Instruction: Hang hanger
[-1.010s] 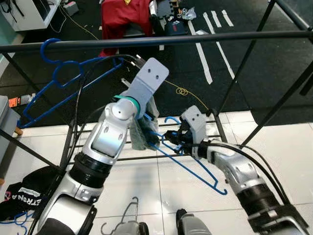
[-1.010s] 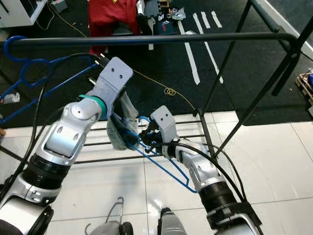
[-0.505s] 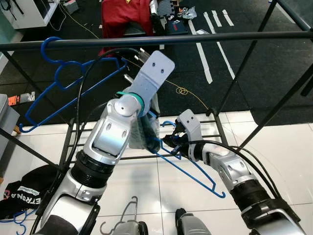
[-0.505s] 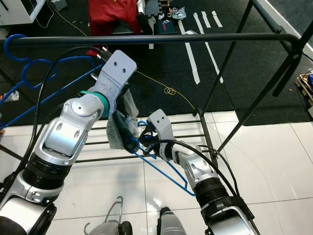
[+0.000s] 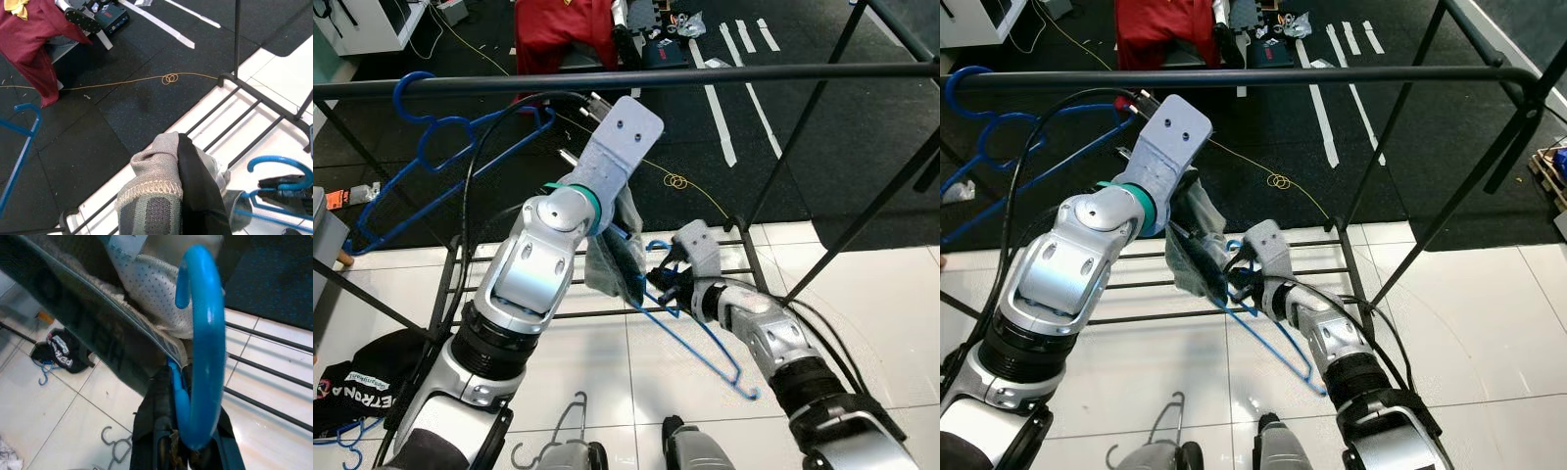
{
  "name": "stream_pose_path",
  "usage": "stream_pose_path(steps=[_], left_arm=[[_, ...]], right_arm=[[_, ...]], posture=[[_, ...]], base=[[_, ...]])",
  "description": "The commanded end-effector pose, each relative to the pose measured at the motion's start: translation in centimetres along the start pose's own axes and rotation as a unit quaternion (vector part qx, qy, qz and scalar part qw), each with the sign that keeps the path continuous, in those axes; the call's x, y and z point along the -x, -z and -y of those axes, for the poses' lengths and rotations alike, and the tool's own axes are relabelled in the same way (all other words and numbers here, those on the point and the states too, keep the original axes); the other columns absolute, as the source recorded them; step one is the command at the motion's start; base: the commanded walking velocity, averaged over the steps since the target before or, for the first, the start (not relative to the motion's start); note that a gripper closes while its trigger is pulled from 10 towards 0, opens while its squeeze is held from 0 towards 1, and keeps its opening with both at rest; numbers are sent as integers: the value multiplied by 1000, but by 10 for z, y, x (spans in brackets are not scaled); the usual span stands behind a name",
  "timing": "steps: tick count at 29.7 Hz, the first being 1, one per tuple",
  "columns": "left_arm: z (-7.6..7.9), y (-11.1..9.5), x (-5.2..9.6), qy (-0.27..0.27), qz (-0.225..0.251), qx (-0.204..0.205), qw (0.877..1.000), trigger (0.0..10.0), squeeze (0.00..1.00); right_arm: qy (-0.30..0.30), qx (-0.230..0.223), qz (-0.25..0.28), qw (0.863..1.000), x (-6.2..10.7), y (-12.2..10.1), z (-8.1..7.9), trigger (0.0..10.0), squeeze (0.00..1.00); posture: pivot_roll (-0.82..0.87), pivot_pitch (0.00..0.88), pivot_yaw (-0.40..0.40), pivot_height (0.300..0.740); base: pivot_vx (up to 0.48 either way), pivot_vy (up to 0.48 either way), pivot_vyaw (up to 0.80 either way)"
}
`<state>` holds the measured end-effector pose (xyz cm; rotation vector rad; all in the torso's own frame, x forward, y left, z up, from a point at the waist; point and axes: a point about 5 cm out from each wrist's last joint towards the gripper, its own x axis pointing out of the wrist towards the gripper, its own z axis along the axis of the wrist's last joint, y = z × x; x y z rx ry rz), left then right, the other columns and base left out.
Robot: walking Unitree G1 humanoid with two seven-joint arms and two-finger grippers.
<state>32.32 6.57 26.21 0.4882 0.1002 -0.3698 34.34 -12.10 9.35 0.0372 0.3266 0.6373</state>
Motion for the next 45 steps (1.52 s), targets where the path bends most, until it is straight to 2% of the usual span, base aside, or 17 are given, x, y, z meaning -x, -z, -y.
stream_pose_path(steps=[1,2,5,8,12,13,15,16,19,20,26,27,32,35,38,42,45], left_arm=[[4,-3,3,15,3,-3,1000,10000,0],[6,-1,5,24,2,-8,1000,10000,0],[7,0,5,29,2,-10,1000,10000,0],[6,7,4,20,-8,-11,1000,10000,0],[4,10,3,15,-11,-11,1000,10000,0],[3,11,3,13,-13,-9,1000,10000,0],[3,11,3,13,-13,-9,1000,10000,0],[3,10,4,18,-9,-6,1000,10000,0],[3,10,5,24,-6,-4,1000,10000,0],[4,10,7,31,4,3,1000,10000,0],[4,10,8,31,9,6,999,10000,0],[2,15,8,23,18,31,999,10000,0],[-2,23,6,10,8,71,997,10000,0],[-13,50,0,-22,-35,210,977,10000,0],[-14,73,-5,-26,-66,304,950,10000,0],[-13,79,-6,-27,-78,317,945,10000,0],[-5,89,-7,-25,-94,305,947,10000,0]], right_arm=[[6,-48,25,999,-1,-2,2,10000,0],[5,-141,74,987,-2,-11,5,10000,0],[-2,-201,106,974,-3,-18,7,10000,0],[-23,-330,182,926,-1,-35,11,10000,0],[-35,-380,210,900,1,-40,13,10000,0],[-41,-426,235,873,3,-43,16,10000,0],[-41,-426,235,873,3,-43,16,10000,0],[-35,-482,270,833,8,-43,25,10000,0],[-26,-519,296,801,12,-43,32,10000,0],[-8,-549,327,769,16,-43,40,10000,0],[-3,-552,334,764,17,-43,41,10000,0],[10,-563,369,739,22,-48,48,10000,0],[28,-556,400,728,28,-54,55,10000,0],[74,-546,471,689,43,-72,69,10000,0],[112,-474,476,732,46,-87,68,10000,0],[122,-449,477,745,46,-93,65,10000,0],[128,-492,507,696,51,-97,69,10000,0]], posture=[[-22,125,83,740],[-21,122,81,740],[-22,121,81,740],[-23,121,80,740],[-26,126,81,740],[-23,127,82,740],[-23,127,82,740],[-20,128,87,740],[-20,131,94,740],[-22,131,99,740],[-22,131,99,740],[-23,134,112,740],[-29,133,116,740],[-38,132,124,740],[-38,132,127,740],[-37,133,128,740],[-38,134,130,740]], base=[[0,0,0],[0,0,0],[0,0,0],[0,0,0],[0,0,0],[0,0,0],[0,0,0],[0,0,0],[0,0,0],[0,0,0],[0,0,0],[0,0,0],[0,0,0],[0,0,0],[0,0,0],[0,0,0],[0,0,0]])
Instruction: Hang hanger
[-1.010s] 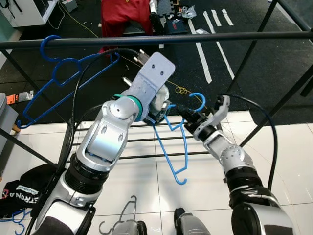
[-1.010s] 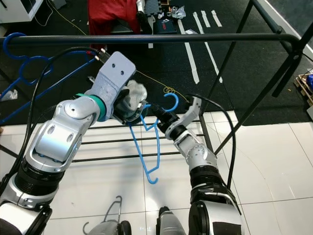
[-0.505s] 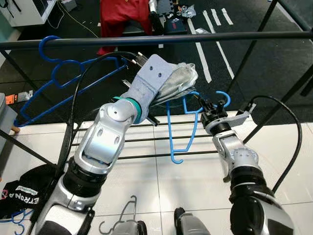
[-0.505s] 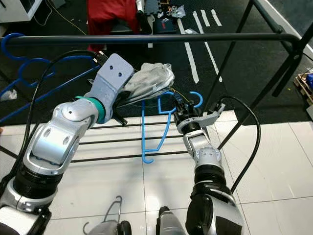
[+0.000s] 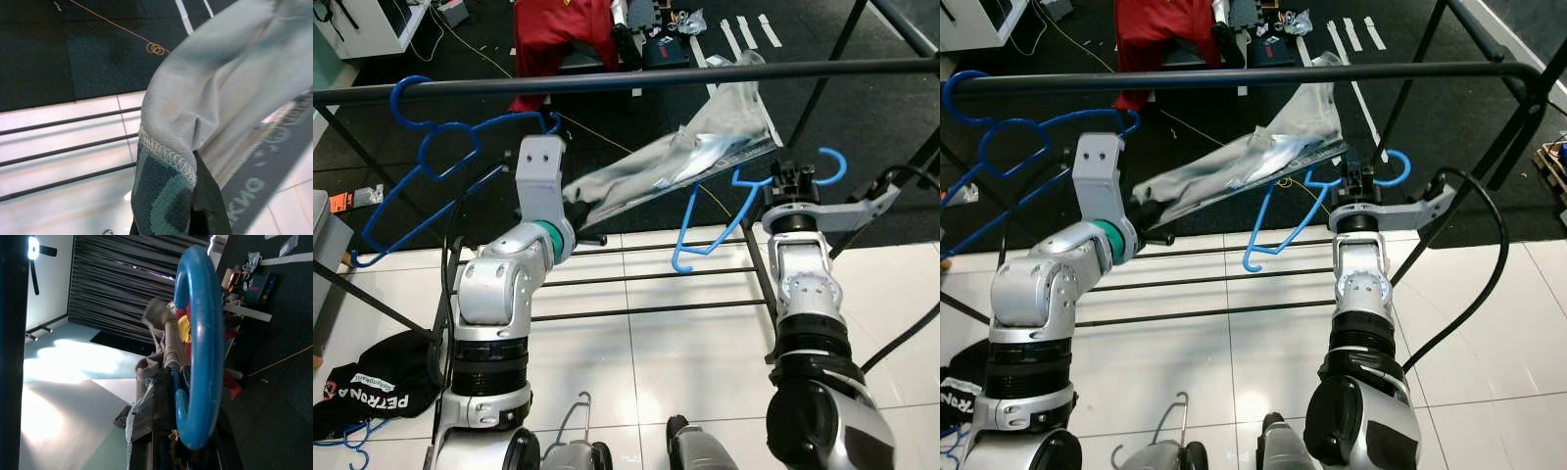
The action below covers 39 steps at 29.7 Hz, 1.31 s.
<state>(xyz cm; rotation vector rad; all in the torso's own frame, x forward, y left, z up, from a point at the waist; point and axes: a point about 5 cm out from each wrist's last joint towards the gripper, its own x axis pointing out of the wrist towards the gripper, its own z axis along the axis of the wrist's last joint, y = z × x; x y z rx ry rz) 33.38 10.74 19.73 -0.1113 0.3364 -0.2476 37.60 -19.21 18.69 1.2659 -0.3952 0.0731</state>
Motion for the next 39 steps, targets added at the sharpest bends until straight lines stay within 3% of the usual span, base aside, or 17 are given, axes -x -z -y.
stream_pose_path(steps=[1,4,6,10,12,14,15,17,19,20,24,30,33,35,39], left_arm=[[-4,12,-1,-14,-19,-6,1000,10000,0],[1,20,-1,-8,-27,-16,999,10000,0],[5,19,-1,2,-18,-50,999,10000,0],[9,20,-1,11,-3,-98,995,10000,0],[19,19,-2,31,9,-108,994,10000,0],[19,19,-2,31,9,-108,994,10000,0],[27,18,-2,53,17,-120,991,10000,0],[42,15,0,87,24,-134,987,10000,0],[42,15,0,87,24,-134,987,10000,0],[46,13,1,96,26,-136,986,10000,0],[55,10,4,123,27,-130,984,10000,0],[80,5,10,187,27,-130,973,10000,0],[80,5,10,187,27,-130,973,10000,0],[89,6,12,205,15,-120,971,10000,0],[93,8,13,209,5,-101,973,10000,0]], right_arm=[[9,-27,39,999,-2,-9,-2,10000,0],[38,-68,81,994,-1,-17,4,10000,0],[62,-117,117,984,-2,-25,9,10000,0],[85,-147,148,974,-2,-32,13,10000,0],[103,-123,166,973,-2,-34,13,10000,0],[103,-123,166,973,-2,-34,13,10000,0],[125,-116,183,968,-1,-35,15,10000,0],[143,-65,190,969,0,-37,14,10000,0],[143,-65,190,969,0,-37,14,10000,0],[144,-44,190,970,-1,-37,12,10000,0],[140,-15,190,972,-2,-37,9,10000,0],[134,74,180,972,-7,-31,-1,10000,0],[134,74,180,972,-7,-31,-1,10000,0],[138,123,171,968,-8,-20,-7,10000,0],[151,128,168,966,-7,-8,-9,10000,0]], posture=[[-38,134,130,740],[-37,133,131,740],[-34,133,134,740],[-35,133,136,740],[-38,133,138,740],[-38,133,138,740],[-37,131,136,740],[-39,130,135,740],[-39,130,135,740],[-38,130,134,740],[-36,127,134,740],[-37,120,133,740],[-37,120,133,740],[-38,118,132,740],[-29,113,120,740]], base=[[0,0,0],[0,0,0],[0,0,0],[0,0,0],[0,0,0],[0,0,0],[0,0,0],[0,0,0],[0,0,0],[0,0,0],[0,0,0],[0,0,0],[0,0,0],[0,0,0],[0,0,0]])
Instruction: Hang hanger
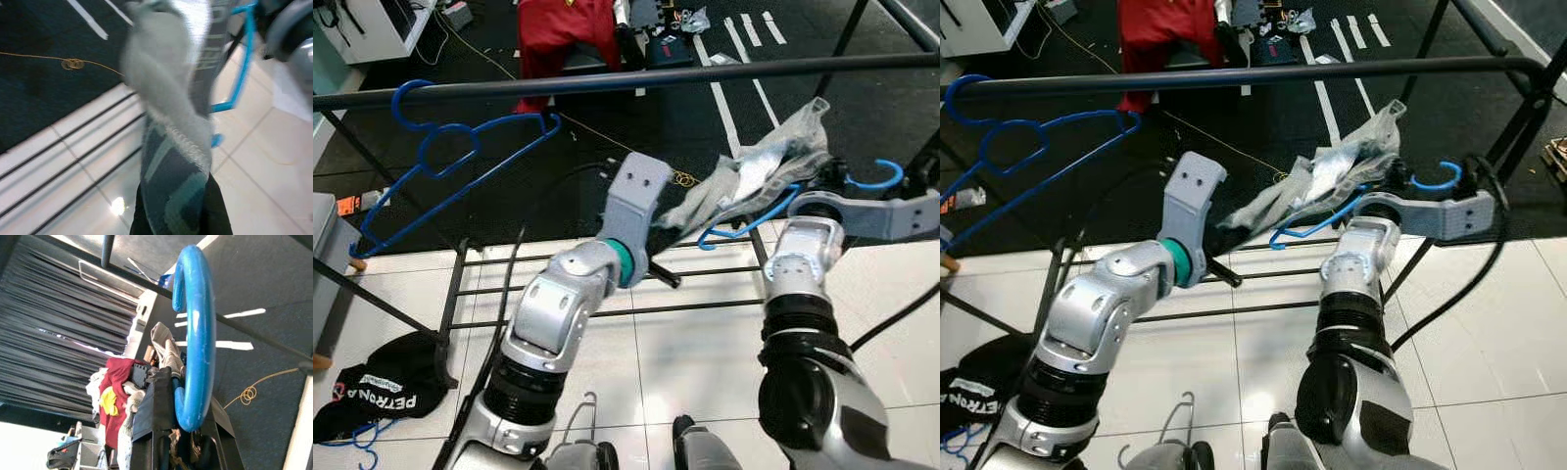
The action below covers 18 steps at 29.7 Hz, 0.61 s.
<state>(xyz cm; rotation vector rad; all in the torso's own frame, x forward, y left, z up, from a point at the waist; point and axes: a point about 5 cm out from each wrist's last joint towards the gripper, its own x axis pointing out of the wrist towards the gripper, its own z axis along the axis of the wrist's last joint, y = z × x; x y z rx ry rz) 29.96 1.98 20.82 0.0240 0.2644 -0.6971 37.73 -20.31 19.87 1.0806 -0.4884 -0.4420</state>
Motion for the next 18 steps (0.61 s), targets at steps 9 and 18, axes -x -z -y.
stream_pose_path(steps=[9,18], left_arm=[[-37,41,10,-113,-85,43,989,10000,0],[-57,55,16,-157,-112,102,976,10000,0]], right_arm=[[102,-170,-13,980,1,14,-3,10000,0],[58,-159,-35,985,-4,15,-24,10000,0]], posture=[[-19,116,110,740],[-26,130,93,740]], base=[[0,0,0],[0,0,0]])
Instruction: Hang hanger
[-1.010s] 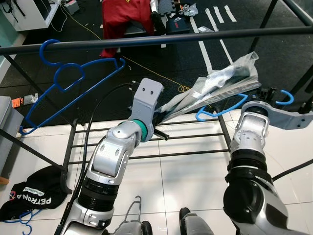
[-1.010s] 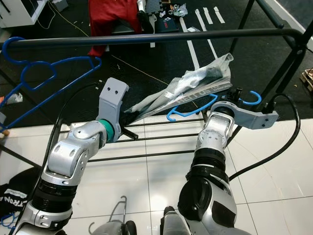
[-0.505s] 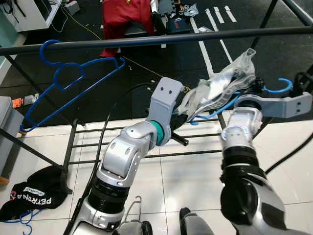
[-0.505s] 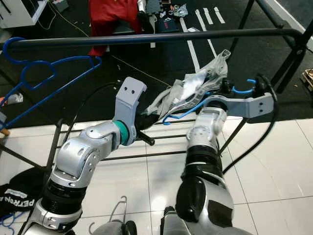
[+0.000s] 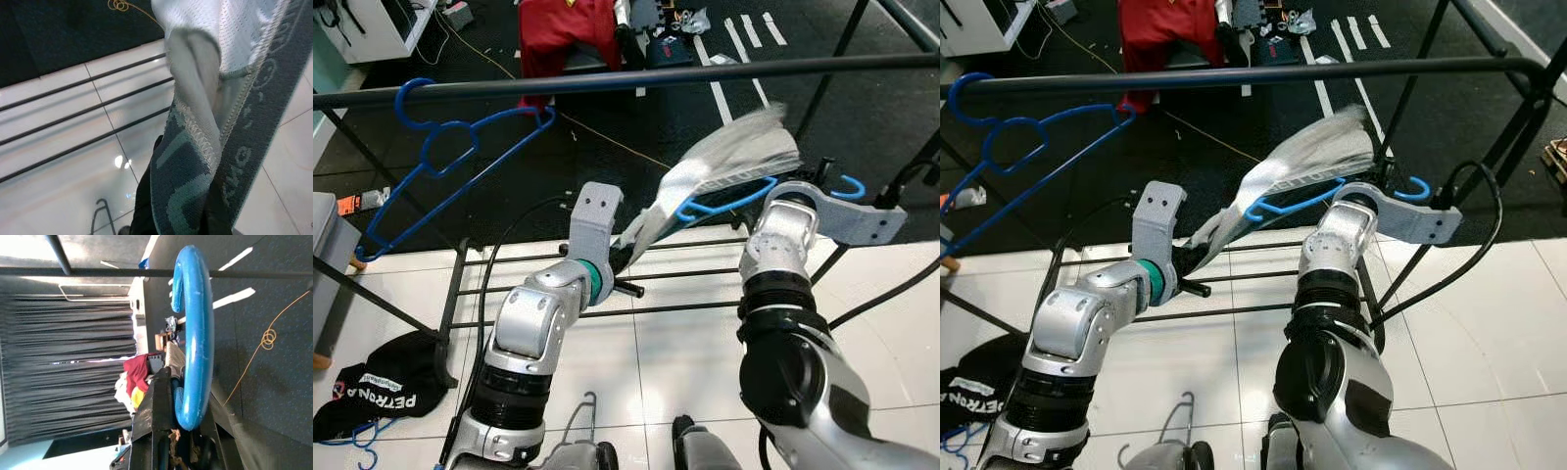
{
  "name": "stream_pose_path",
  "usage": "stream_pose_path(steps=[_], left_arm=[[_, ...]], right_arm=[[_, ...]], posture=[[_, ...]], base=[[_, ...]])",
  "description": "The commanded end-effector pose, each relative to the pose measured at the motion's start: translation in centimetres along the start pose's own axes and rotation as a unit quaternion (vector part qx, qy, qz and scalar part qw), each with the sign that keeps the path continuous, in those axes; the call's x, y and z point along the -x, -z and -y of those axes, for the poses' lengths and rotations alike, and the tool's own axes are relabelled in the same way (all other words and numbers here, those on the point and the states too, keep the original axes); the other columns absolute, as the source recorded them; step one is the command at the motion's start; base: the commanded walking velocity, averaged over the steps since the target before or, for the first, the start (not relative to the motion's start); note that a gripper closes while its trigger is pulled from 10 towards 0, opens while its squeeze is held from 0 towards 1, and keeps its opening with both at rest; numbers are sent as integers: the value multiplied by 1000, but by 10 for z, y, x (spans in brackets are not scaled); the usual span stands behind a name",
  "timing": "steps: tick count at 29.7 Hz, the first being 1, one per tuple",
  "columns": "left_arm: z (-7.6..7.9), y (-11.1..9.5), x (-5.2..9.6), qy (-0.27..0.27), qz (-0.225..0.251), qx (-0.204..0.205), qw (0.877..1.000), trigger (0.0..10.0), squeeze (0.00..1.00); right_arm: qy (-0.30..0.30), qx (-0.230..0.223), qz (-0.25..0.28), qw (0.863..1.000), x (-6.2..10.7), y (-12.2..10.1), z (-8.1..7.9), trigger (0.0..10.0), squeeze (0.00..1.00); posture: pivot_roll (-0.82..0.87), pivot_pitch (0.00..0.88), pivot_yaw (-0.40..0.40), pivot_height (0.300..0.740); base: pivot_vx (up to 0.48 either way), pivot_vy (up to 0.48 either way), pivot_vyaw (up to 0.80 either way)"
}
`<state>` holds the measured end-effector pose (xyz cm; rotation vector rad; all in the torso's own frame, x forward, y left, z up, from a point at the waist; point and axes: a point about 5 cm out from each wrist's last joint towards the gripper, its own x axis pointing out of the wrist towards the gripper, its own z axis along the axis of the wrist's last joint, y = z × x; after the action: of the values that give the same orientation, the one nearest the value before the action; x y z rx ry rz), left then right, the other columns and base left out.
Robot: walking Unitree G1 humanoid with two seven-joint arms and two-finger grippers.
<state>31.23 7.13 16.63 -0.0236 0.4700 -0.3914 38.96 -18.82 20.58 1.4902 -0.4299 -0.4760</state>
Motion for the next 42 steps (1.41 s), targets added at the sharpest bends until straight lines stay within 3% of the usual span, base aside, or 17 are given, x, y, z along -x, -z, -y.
stream_pose_path(steps=[1,3,7,10,19,23,26,31,33,37,40,42], left_arm=[[-9,10,-1,-17,-28,24,999,10000,0],[-3,-1,2,-3,-12,36,999,10000,0],[10,-14,5,26,3,41,999,10000,0],[20,-22,5,46,21,29,998,10000,0],[23,-31,4,52,29,23,998,10000,0],[45,-31,14,133,-14,10,991,10000,0],[57,-30,17,161,-35,10,986,10000,0],[76,-51,24,203,-10,10,979,10000,0],[79,-56,26,211,-4,9,978,10000,0],[73,-51,29,183,-10,-54,982,10000,0],[71,-48,30,181,-13,-53,982,10000,0],[76,-47,36,201,-9,-32,979,10000,0]], right_arm=[[-25,23,-5,999,1,4,-10,10000,0],[-69,112,-15,991,4,10,-13,10000,0],[-93,166,-22,982,6,13,-10,10000,0],[-81,175,-38,980,5,16,-3,10000,0],[-68,199,-53,976,6,18,3,10000,0],[-49,198,-29,979,3,10,5,10000,0],[-48,204,-20,978,2,9,4,10000,0],[-45,242,-12,969,0,6,9,10000,0],[-42,253,-12,966,-1,4,11,10000,0],[-11,294,8,956,-5,-7,22,10000,0],[-4,304,15,953,-6,-11,23,10000,0],[4,315,21,949,-8,-14,25,10000,0]], posture=[[-26,130,93,740],[-26,133,86,740],[-23,136,85,740],[-26,139,88,740],[-34,143,89,740],[-30,146,87,740],[-30,147,87,740],[-35,147,84,740],[-35,147,84,740],[-30,151,83,740],[-33,153,84,740],[-30,154,83,740]], base=[[0,0,0],[0,0,0],[0,0,0],[0,0,0],[0,0,0],[0,0,0],[0,0,0],[0,0,0],[0,0,0],[0,0,0],[0,0,0],[0,0,0]])
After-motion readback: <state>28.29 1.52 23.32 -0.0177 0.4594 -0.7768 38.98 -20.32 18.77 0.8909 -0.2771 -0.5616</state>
